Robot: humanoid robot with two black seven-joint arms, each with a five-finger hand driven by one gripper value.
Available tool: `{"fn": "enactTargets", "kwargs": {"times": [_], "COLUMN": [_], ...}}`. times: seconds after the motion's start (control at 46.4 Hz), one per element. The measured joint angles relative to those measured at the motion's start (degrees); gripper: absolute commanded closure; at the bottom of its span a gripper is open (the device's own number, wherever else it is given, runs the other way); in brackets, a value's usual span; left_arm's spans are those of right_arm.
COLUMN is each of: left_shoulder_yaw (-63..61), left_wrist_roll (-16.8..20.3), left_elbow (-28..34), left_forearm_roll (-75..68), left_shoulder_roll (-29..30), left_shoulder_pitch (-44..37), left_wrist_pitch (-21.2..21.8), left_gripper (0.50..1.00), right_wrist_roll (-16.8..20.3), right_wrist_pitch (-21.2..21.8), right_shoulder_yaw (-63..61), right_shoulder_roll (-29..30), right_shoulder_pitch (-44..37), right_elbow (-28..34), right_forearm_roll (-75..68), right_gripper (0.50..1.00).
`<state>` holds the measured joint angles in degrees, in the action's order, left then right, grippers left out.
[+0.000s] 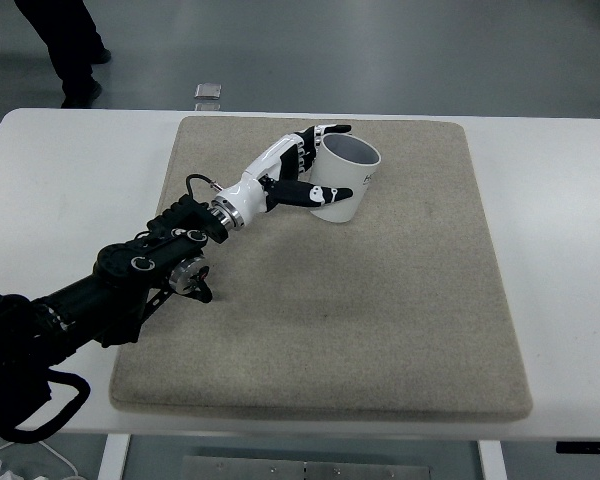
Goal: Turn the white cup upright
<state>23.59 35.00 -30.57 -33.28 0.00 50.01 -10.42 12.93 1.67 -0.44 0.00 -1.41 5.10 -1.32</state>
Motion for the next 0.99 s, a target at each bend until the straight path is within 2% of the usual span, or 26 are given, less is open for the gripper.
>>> {"fn": "enactTargets", "kwargs": {"times": [0.991], "left_shoulder_yaw": [2.1], "left_wrist_roll": [0.0], "left_elbow": [-3.0], "left_forearm_roll": [0.5], "left_shoulder_roll": [0.0], "left_shoulder_pitch": [0.7], "left_wrist_pitch": [0.2], "left_gripper": [0.506], "right_wrist_roll": [0.0], "right_wrist_pitch": [0.0], "right_shoulder_yaw": [0.0], "right_shoulder_roll": [0.0], "right_shoulder_pitch": [0.0], "right_elbow": [0.0], "right_forearm_roll": [0.0], "right_gripper": [0.57]}}
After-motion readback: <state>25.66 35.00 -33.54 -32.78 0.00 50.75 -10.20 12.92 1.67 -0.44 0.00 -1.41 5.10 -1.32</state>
